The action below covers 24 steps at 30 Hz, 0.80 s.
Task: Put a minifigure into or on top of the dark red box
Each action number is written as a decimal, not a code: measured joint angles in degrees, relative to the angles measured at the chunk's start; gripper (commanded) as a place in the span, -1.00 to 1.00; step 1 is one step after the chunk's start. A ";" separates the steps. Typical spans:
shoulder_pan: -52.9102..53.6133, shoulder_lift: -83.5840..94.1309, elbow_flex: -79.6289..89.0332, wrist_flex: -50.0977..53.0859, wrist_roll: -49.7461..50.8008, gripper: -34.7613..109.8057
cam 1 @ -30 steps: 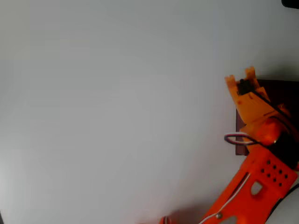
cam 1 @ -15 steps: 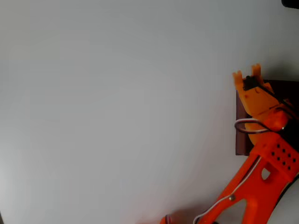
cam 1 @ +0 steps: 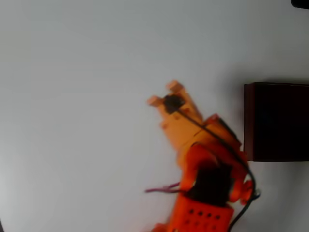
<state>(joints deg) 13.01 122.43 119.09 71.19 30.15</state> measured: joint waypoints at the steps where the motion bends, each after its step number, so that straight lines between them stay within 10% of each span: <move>1: -2.46 4.04 3.25 -1.32 1.14 -0.52; 24: -37.27 65.57 40.34 -1.76 -11.25 -0.52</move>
<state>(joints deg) -24.26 188.00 159.43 69.43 18.90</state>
